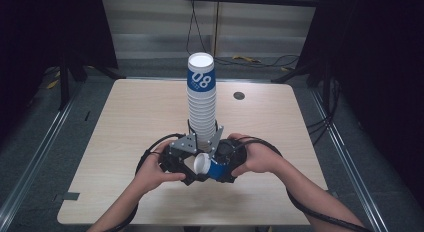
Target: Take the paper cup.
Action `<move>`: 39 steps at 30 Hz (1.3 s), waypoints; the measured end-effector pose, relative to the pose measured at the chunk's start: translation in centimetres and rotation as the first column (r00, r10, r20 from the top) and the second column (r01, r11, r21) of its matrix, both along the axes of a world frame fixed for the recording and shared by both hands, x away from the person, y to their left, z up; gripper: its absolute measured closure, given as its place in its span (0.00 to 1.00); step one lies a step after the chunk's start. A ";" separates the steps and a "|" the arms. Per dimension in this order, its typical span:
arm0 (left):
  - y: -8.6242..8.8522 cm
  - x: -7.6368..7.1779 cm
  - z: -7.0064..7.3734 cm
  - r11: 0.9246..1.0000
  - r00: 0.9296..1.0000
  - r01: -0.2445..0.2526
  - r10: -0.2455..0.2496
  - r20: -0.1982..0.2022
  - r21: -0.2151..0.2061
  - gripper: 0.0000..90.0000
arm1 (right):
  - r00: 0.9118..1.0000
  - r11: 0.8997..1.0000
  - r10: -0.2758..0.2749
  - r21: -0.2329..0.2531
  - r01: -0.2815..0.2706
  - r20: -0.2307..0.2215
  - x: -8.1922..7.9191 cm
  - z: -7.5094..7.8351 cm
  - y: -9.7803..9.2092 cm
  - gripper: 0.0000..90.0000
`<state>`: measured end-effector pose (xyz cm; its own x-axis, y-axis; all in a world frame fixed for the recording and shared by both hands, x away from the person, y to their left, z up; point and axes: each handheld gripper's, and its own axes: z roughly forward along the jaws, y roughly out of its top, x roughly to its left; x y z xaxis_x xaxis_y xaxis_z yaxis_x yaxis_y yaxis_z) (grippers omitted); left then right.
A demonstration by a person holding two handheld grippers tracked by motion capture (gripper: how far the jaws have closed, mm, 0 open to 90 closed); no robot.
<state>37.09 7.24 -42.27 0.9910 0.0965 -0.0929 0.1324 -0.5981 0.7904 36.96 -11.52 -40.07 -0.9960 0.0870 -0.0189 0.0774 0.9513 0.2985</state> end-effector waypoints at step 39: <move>1.2 -0.1 0.2 0.997 1.000 0.011 -0.012 -0.019 -0.075 0.32 | 1.000 0.996 -0.023 0.089 0.023 -0.001 -0.2 0.2 -0.9 0.16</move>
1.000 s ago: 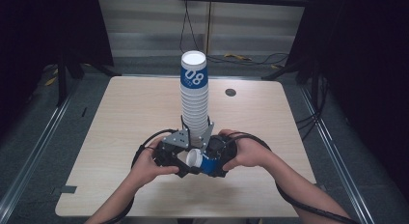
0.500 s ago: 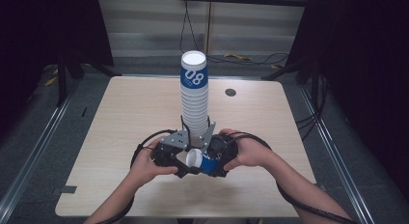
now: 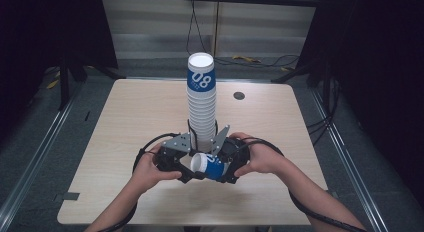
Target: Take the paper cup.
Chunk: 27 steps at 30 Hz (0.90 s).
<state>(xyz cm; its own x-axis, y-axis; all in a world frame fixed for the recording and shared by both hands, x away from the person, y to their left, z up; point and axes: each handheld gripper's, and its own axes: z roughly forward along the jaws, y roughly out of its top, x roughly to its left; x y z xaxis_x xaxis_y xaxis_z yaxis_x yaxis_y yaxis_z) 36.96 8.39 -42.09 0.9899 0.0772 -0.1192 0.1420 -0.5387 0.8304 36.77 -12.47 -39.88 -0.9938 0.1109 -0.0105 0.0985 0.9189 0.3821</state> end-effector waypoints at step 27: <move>2.1 0.6 0.7 0.997 0.998 -0.061 0.060 -0.012 -0.056 0.32 | 0.983 0.935 -0.183 0.304 0.182 -0.027 -0.2 -2.2 -4.4 0.15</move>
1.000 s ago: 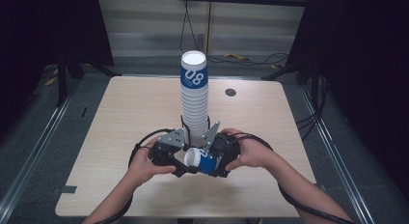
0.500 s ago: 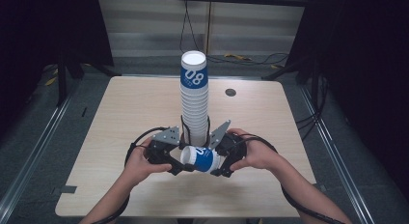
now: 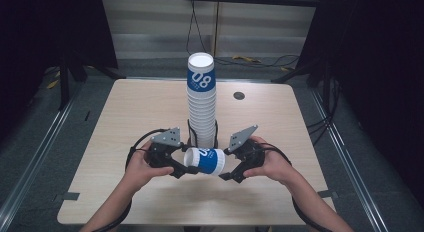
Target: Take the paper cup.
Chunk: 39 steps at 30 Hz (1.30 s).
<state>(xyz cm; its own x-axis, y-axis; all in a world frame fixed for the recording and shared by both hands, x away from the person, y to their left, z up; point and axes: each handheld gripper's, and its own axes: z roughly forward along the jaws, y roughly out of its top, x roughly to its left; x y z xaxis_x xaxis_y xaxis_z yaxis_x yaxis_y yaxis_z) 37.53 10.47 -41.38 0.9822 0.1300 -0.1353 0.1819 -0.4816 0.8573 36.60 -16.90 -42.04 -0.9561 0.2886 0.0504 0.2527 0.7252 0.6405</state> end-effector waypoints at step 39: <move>1.0 0.3 0.0 0.997 0.999 -0.054 0.054 -0.007 -0.059 0.32 | 0.984 0.956 -0.180 0.237 0.173 0.007 -1.1 -3.0 -0.9 0.14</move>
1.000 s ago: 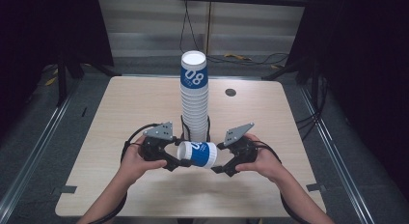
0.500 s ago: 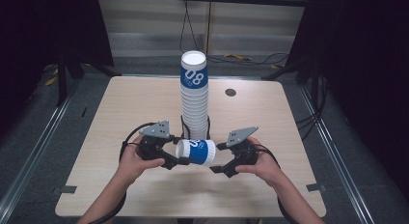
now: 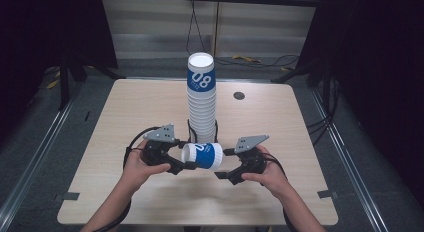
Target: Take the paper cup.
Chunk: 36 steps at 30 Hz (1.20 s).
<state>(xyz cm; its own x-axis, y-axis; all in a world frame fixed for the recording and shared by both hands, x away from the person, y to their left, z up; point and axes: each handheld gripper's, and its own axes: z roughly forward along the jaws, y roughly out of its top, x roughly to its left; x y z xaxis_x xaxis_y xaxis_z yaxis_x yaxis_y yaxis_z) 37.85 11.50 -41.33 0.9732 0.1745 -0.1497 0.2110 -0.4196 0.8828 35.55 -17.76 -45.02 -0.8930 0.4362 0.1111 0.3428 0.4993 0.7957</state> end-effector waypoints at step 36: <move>-0.2 -0.1 -0.9 0.999 1.000 -0.014 0.014 -0.025 -0.030 0.32 | 1.000 0.994 -0.005 0.110 0.003 0.013 -0.1 0.4 1.2 0.14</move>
<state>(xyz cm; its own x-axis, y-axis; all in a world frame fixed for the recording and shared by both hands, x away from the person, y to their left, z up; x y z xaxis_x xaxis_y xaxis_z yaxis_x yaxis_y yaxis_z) 37.72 11.34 -42.25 0.9666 0.1832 -0.1790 0.2386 -0.3897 0.8895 35.49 -16.53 -44.67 -0.8930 0.4254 0.1468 0.3336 0.4071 0.8503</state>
